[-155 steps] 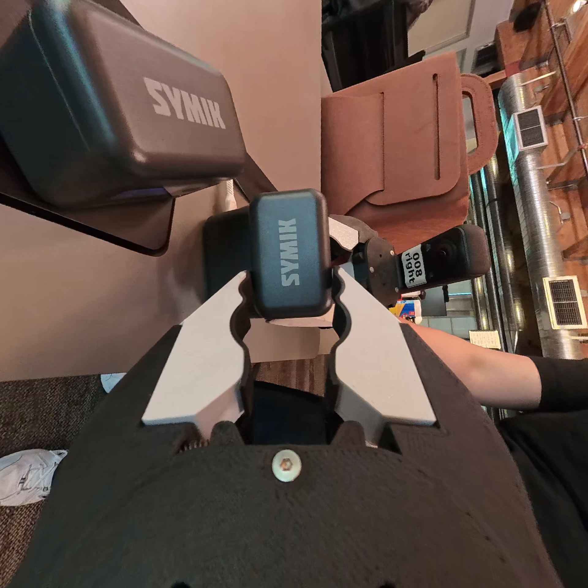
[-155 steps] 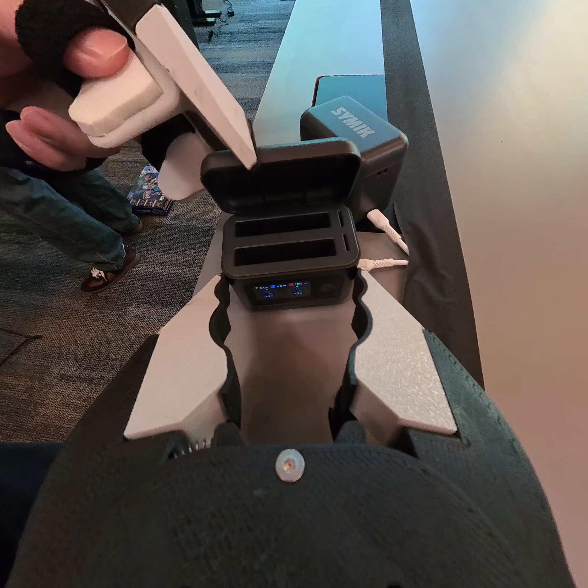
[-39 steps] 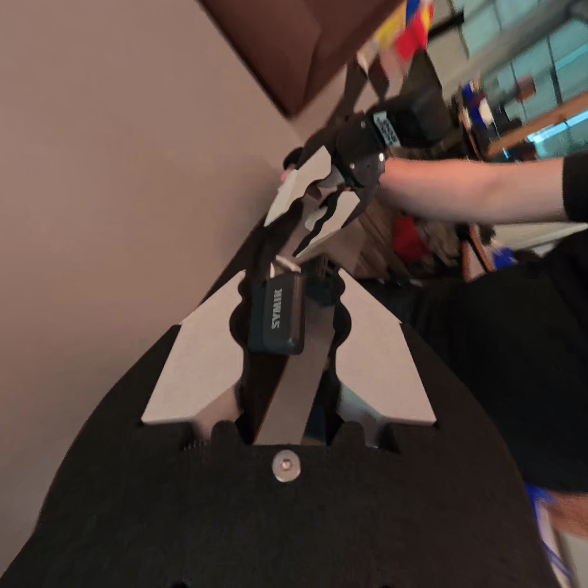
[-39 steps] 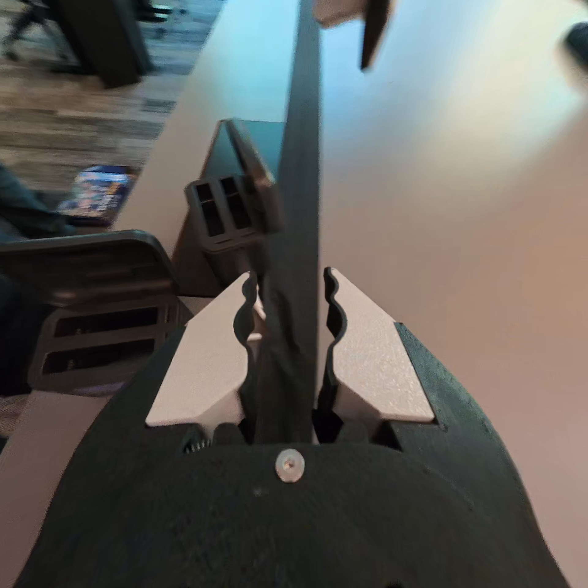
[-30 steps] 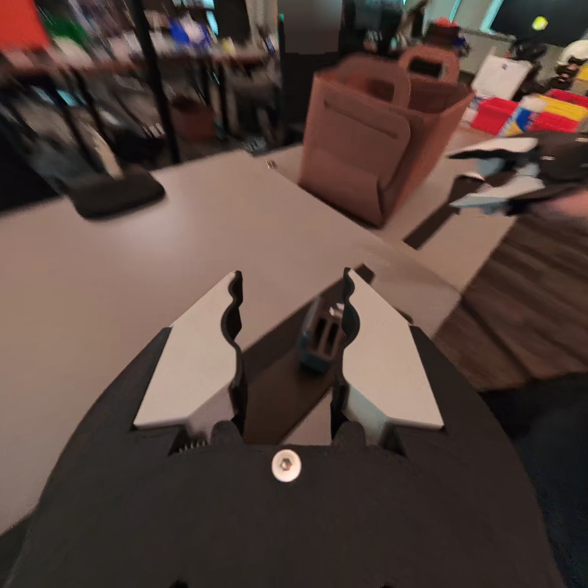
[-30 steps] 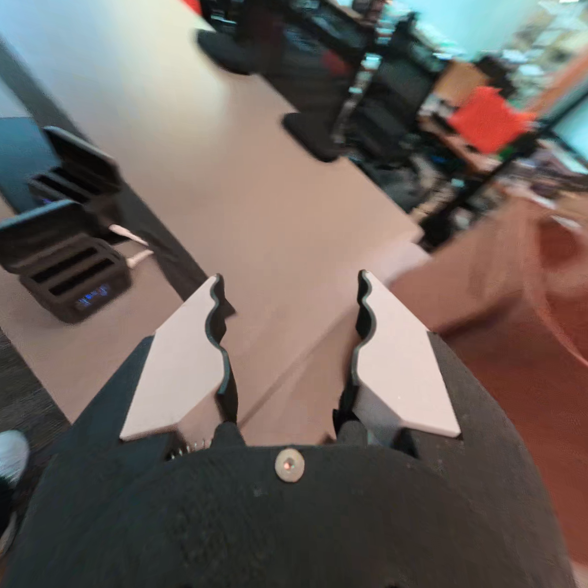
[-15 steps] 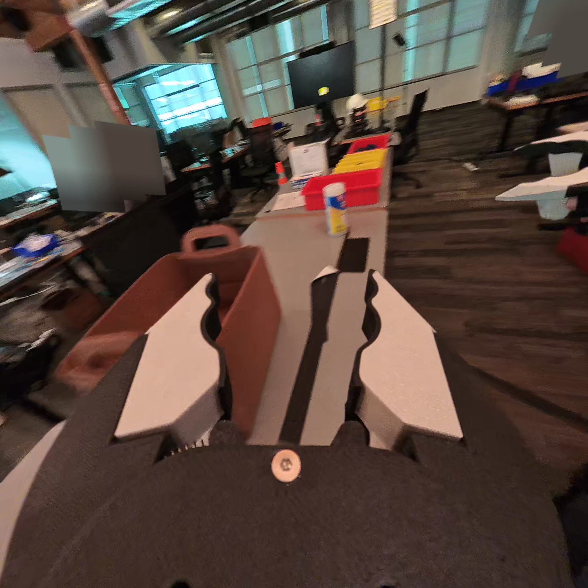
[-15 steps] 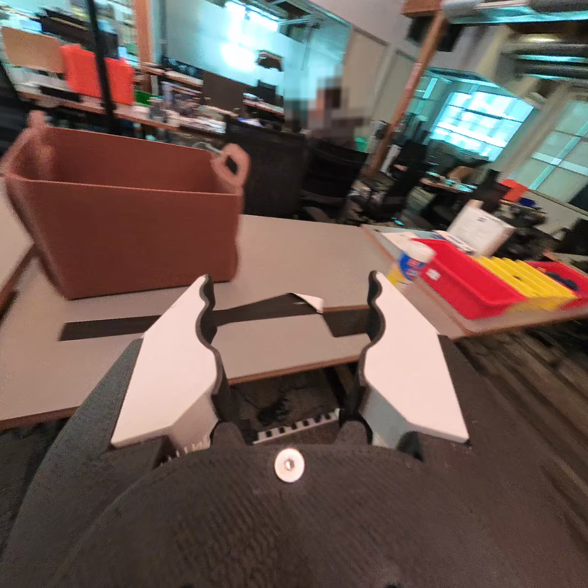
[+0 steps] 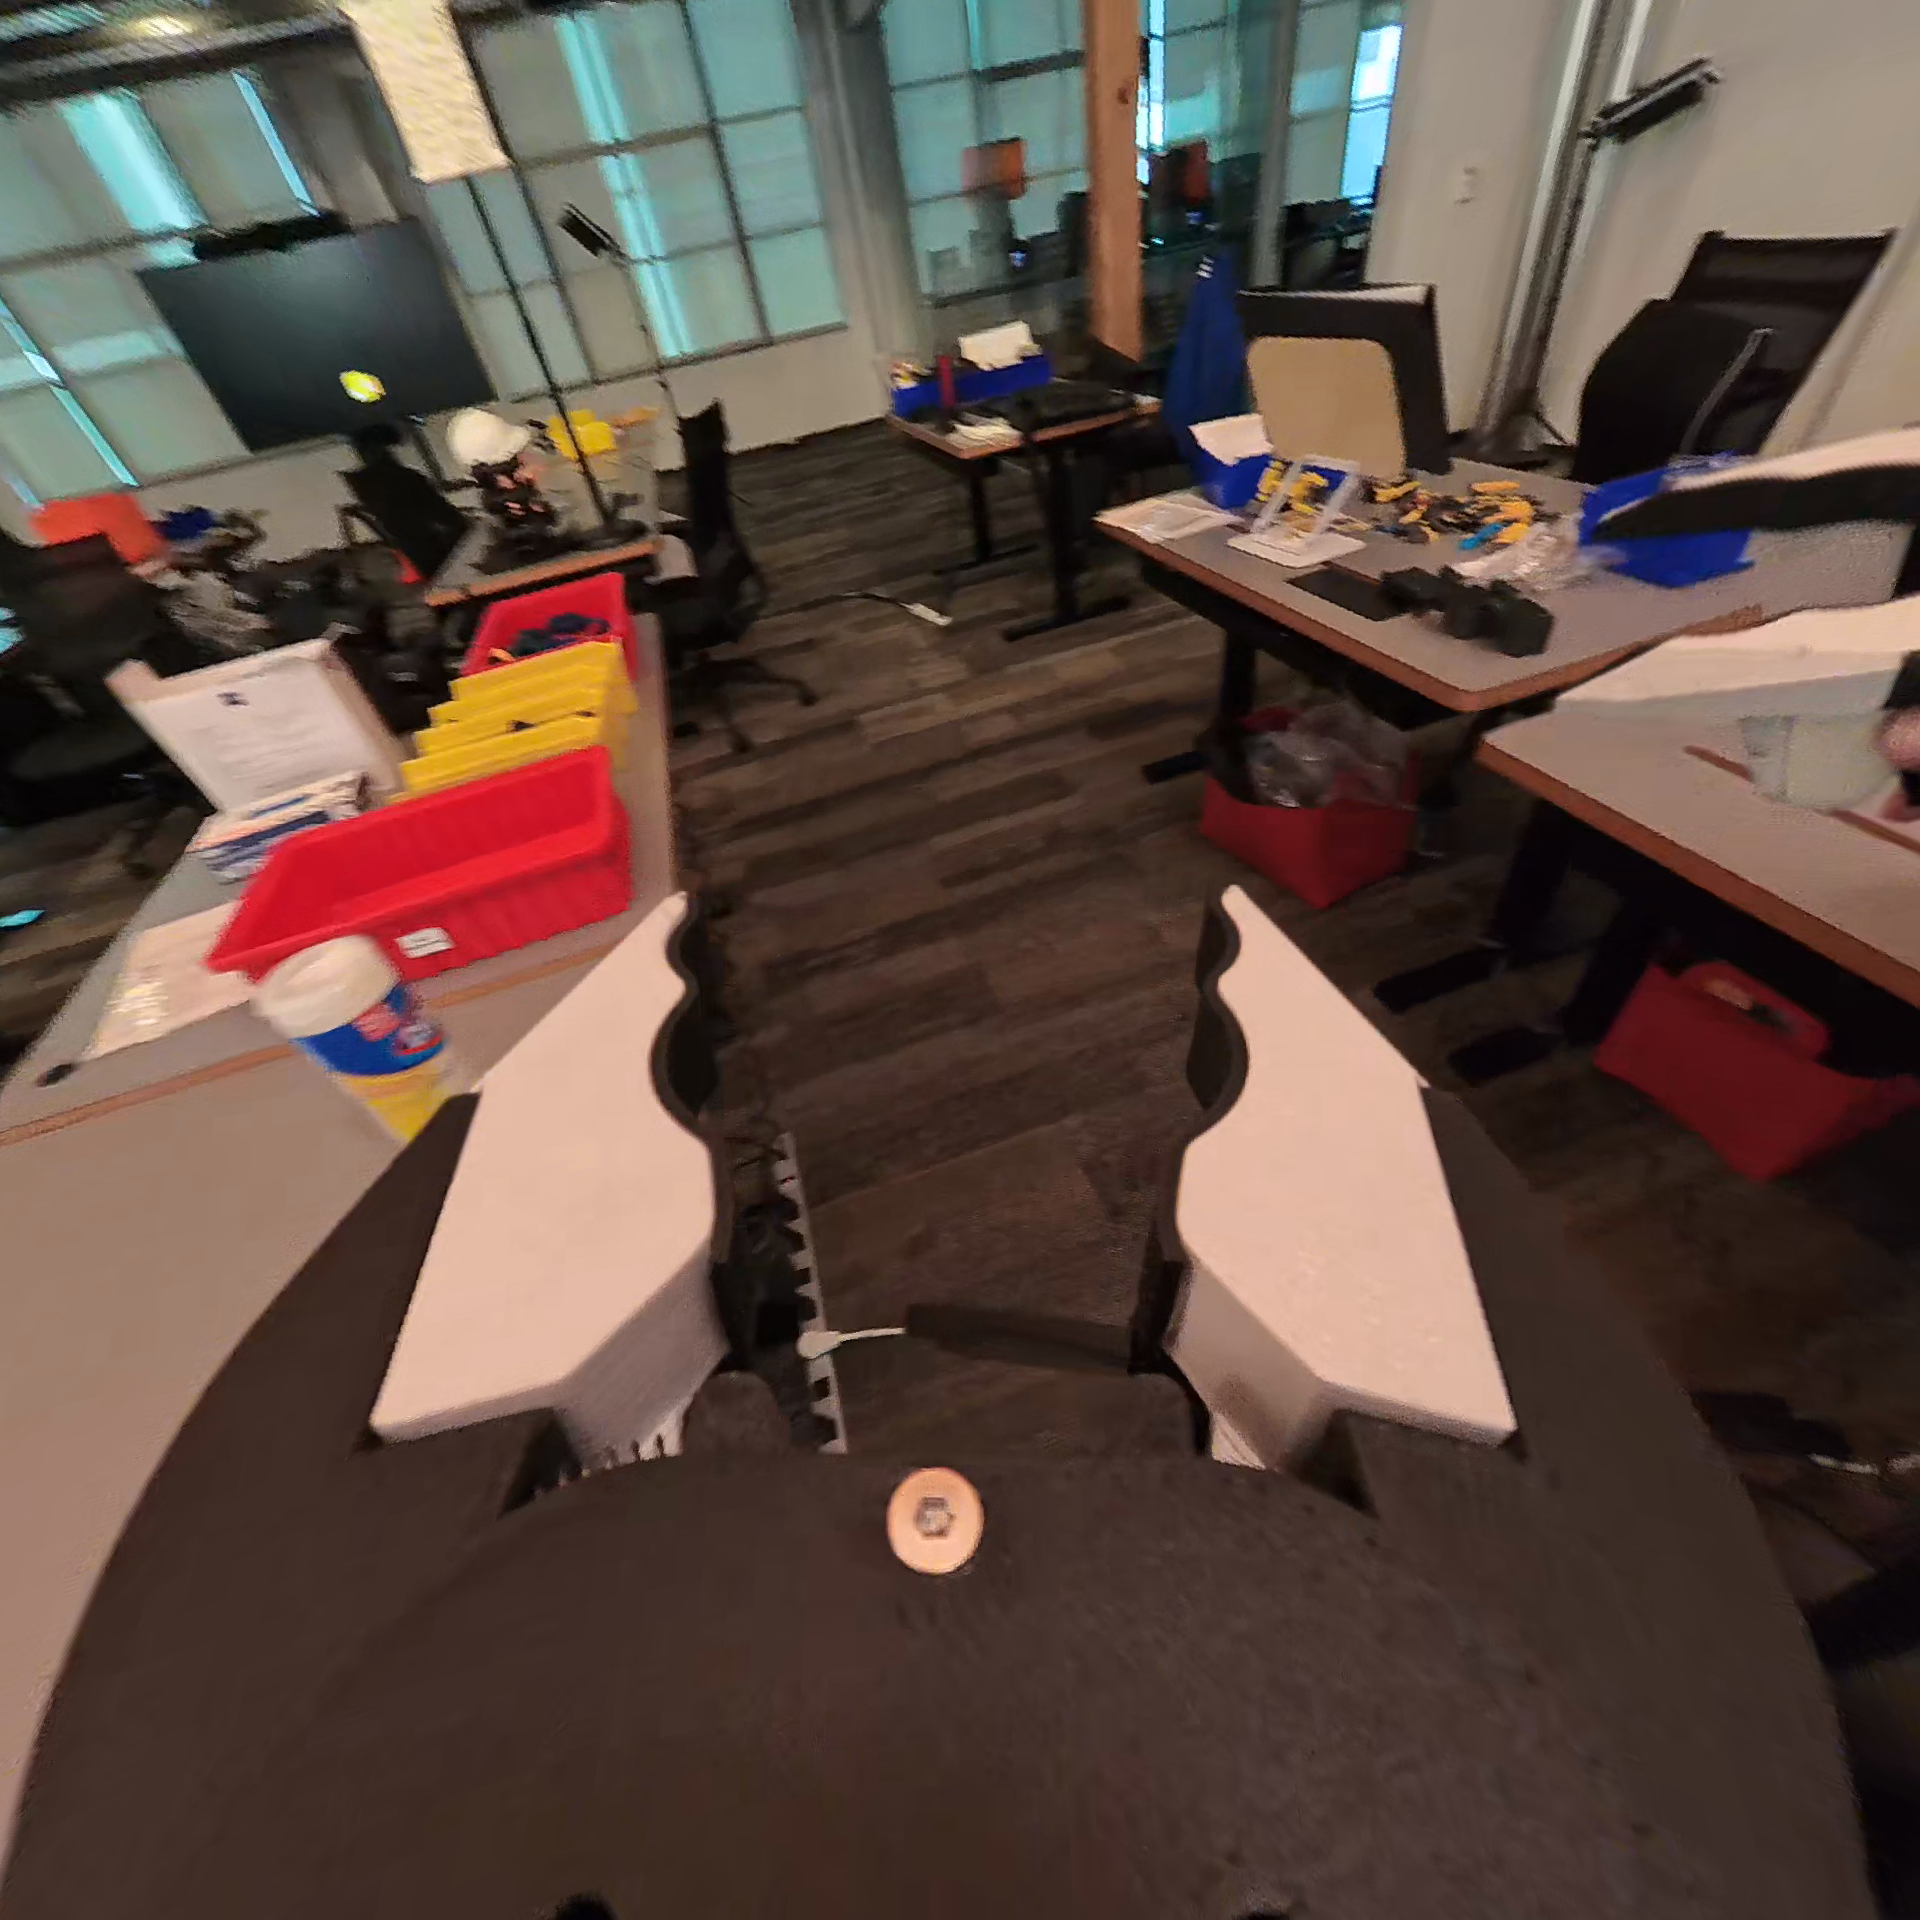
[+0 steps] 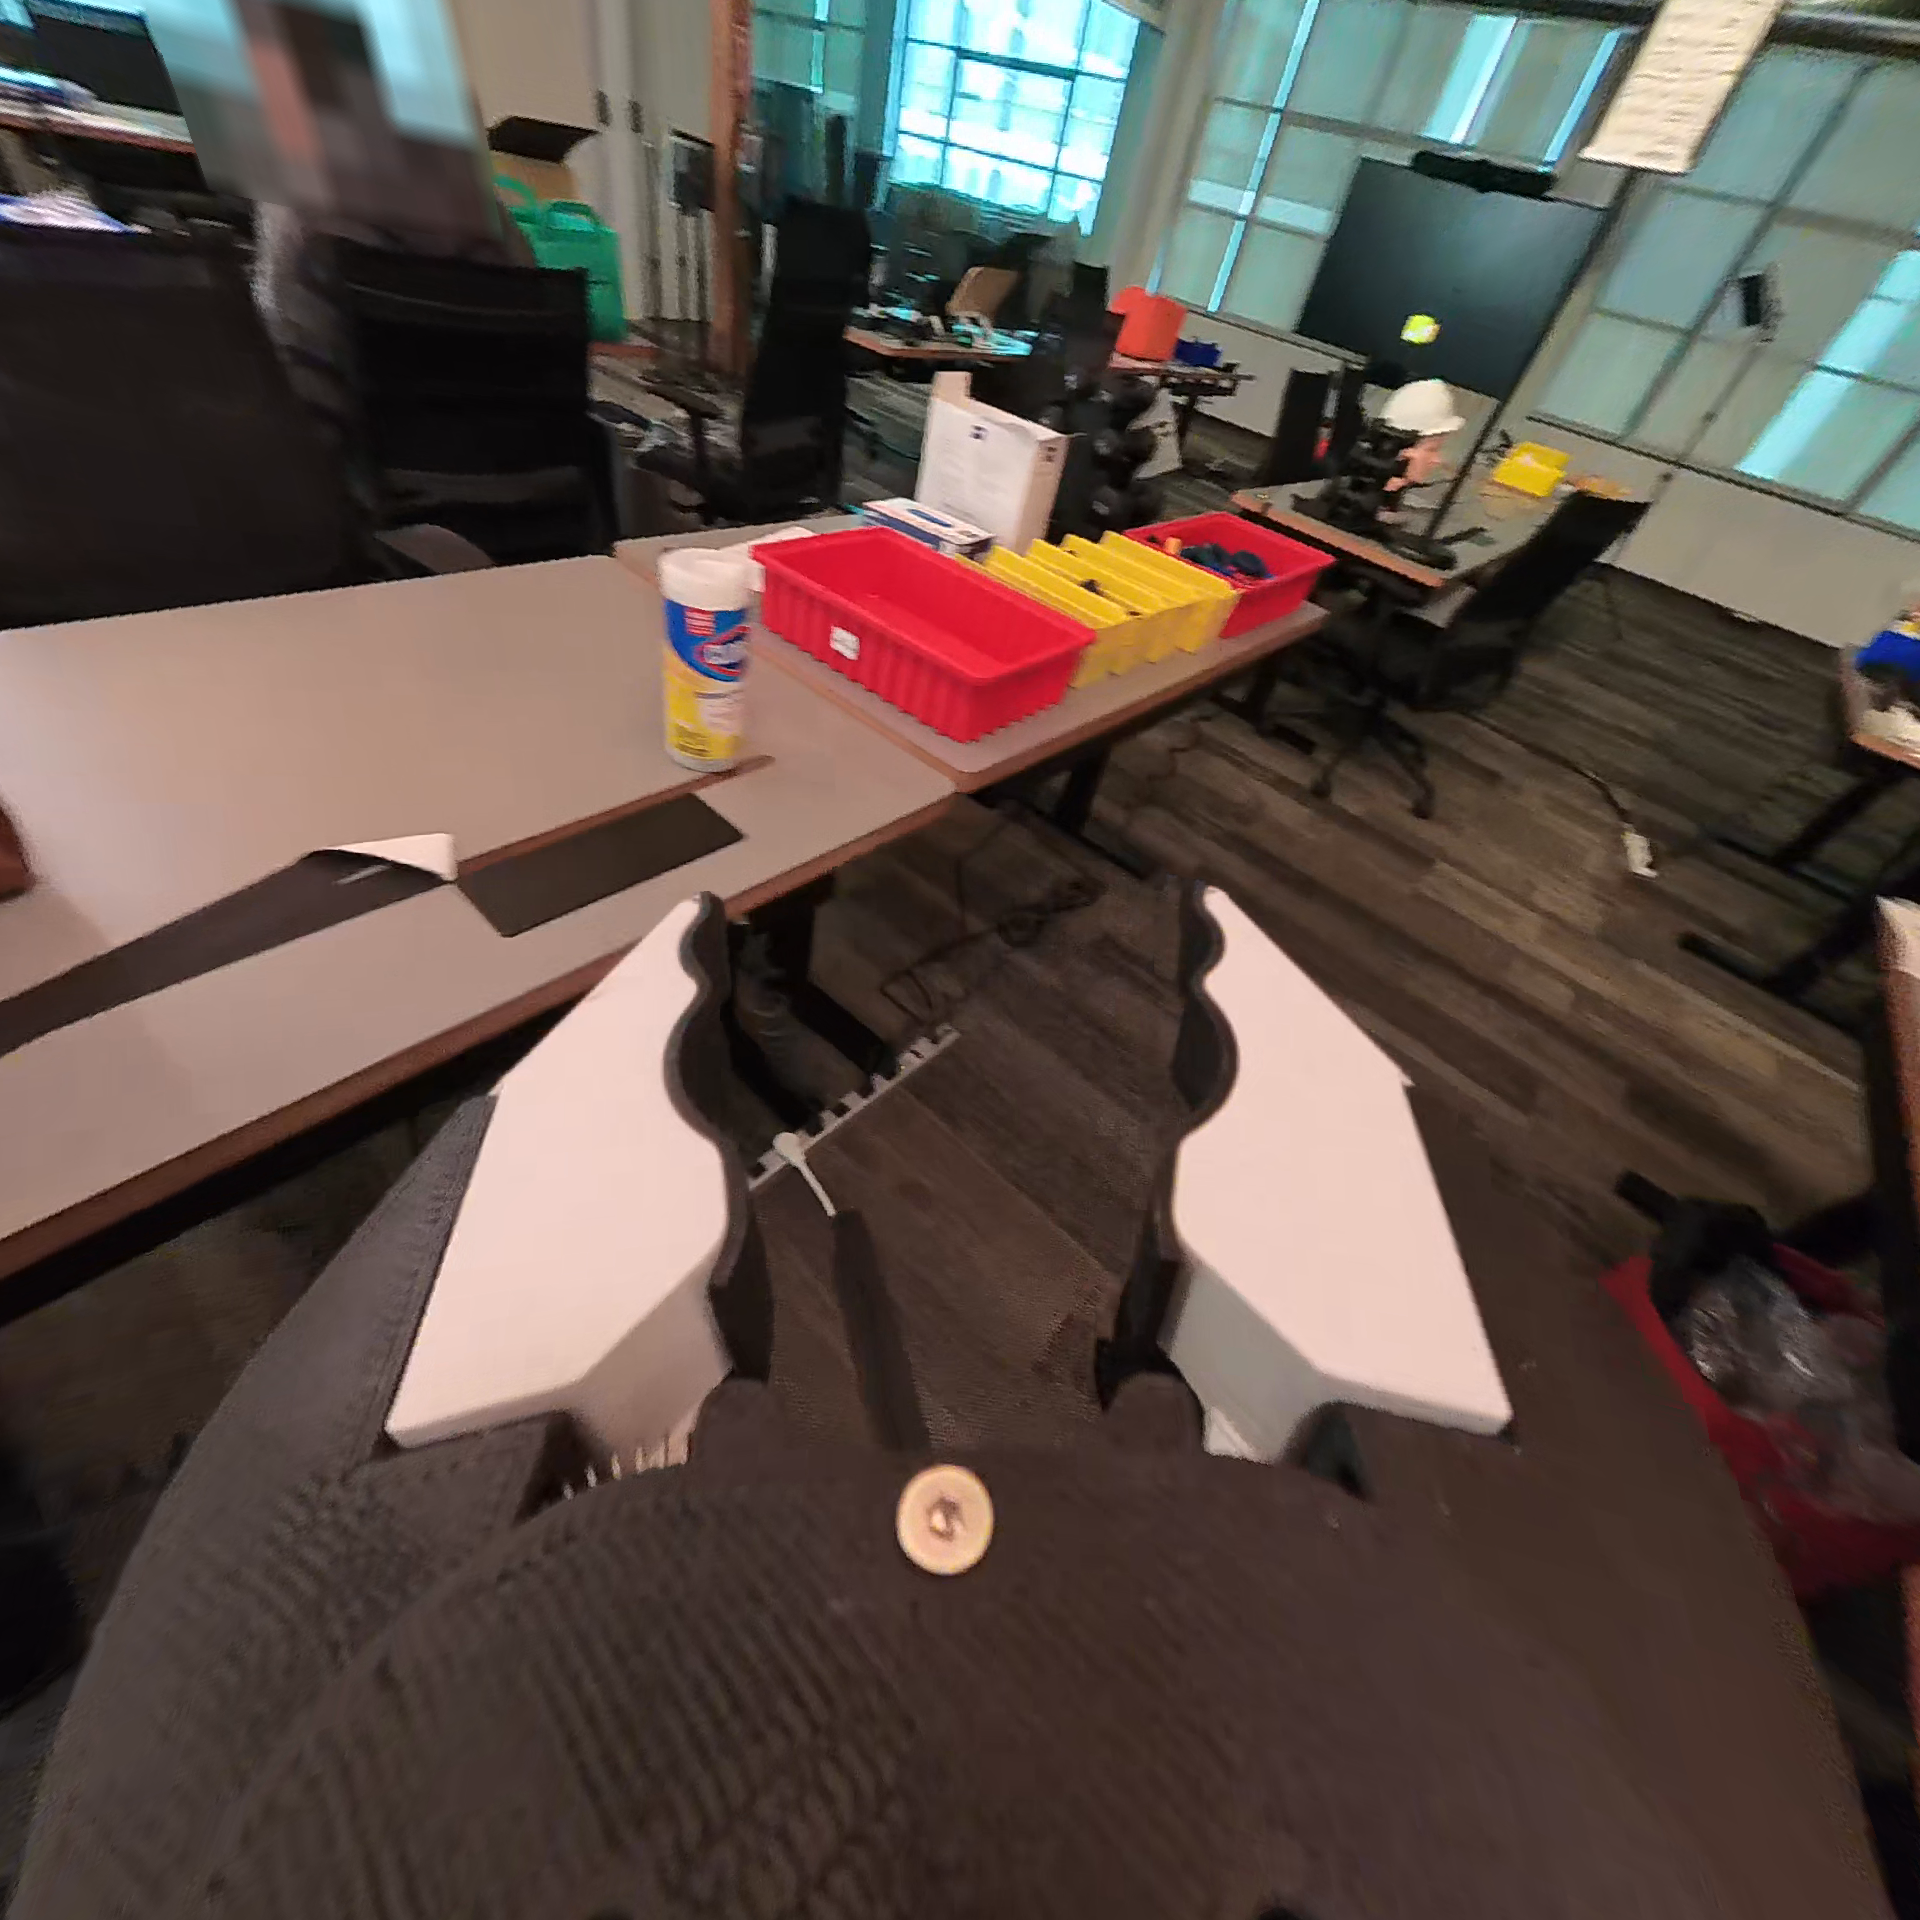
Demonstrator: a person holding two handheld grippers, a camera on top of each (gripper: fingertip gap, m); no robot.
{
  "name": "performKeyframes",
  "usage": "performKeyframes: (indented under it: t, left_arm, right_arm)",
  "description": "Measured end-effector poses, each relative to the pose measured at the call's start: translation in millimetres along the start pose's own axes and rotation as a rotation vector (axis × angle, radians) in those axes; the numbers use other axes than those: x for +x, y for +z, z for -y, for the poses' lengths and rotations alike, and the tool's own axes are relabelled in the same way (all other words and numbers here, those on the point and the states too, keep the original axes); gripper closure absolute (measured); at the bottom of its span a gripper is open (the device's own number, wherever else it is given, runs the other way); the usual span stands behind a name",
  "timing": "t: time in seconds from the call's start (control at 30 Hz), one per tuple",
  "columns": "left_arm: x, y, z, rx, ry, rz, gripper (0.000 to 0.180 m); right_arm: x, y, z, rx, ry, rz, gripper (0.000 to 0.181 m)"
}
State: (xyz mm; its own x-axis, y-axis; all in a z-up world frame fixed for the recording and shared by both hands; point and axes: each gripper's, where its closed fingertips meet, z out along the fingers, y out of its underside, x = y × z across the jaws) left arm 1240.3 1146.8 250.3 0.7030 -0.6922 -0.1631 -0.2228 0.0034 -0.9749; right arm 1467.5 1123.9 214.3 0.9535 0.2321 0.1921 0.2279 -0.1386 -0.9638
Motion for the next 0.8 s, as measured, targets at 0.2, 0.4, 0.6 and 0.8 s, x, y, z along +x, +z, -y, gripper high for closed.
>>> performKeyframes:
  t: [0.2,0.4,0.6,0.8]
  left_arm:
    - [25.9,96.1,-30.2,-0.064,-0.055,-0.151,0.089]
    - [7.5,191.5,-59.1,-0.147,-0.027,-0.218,0.092]
    - [-45.2,308.3,-52.5,-0.111,-0.014,-0.254,0.095]
    - [-73.2,432.4,-28.7,-0.123,-0.019,-0.380,0.095]
  right_arm:
    - [79.2,-3.8,-13.0,-0.054,-0.030,-0.135,0.093]
    - [142.9,55.6,-22.9,-0.068,0.031,-0.159,0.084]
    - [221.0,148.9,-29.4,-0.030,0.074,-0.234,0.097]
    - [288.0,225.0,-28.3,-0.022,0.049,-0.261,0.131]
